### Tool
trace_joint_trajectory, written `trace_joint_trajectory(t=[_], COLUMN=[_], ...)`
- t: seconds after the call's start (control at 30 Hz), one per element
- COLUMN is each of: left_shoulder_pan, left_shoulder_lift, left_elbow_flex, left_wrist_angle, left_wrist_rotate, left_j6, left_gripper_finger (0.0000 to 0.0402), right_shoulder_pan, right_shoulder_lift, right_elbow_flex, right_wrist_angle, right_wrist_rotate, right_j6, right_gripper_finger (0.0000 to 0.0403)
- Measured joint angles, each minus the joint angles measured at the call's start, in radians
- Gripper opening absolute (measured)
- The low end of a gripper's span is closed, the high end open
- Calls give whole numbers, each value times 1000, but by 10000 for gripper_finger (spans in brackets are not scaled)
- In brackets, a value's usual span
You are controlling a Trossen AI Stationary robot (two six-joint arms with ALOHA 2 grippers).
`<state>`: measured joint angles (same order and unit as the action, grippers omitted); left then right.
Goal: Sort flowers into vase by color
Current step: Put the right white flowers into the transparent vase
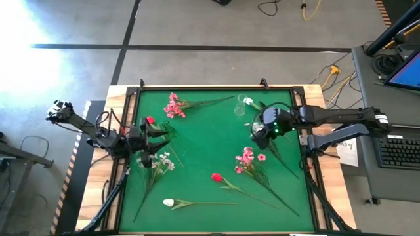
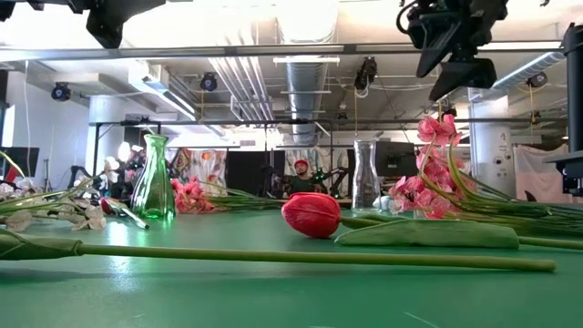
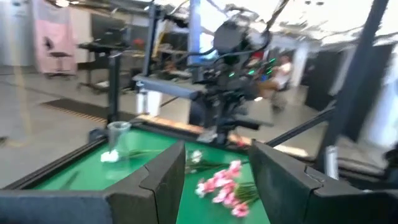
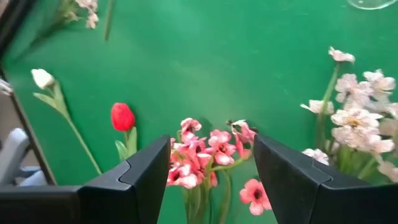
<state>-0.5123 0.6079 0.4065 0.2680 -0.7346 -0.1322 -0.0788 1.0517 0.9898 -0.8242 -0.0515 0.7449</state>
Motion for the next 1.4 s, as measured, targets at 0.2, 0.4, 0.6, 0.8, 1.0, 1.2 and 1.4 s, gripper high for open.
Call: trace_joint_trajectory(t=[0.2,0.4,0.6,0.8,1.0,1.2,1.4], left_shoulder_pan=[0,0,0,0,0,1,4], left_shoulder_lift=[65,121,151,161,160,161,160], left_elbow_flex=[64,105,125,137,138,137,137], left_wrist_angle=[-88,-122,-122,-141,-145,-145,-144], left_wrist_rotate=[-42,-43,-45,-87,-140,-171,-175], left_j6=[-1,-3,13,16,25,35,43], left_gripper_finger=[168,168,168,168,168,168,168], right_shoulder_pan=[0,5,5,5,5,5,5], right_shoulder_lift=[66,100,115,115,115,119,121], right_elbow_flex=[69,106,134,133,100,79,73], right_wrist_angle=[-100,-116,-121,-176,-204,-245,-282], right_wrist_rotate=[2,3,25,36,36,56,80], right_j6=[1,-26,-55,-45,-10,13,32], right_gripper_finger=[221,222,254,297,308,304,316])
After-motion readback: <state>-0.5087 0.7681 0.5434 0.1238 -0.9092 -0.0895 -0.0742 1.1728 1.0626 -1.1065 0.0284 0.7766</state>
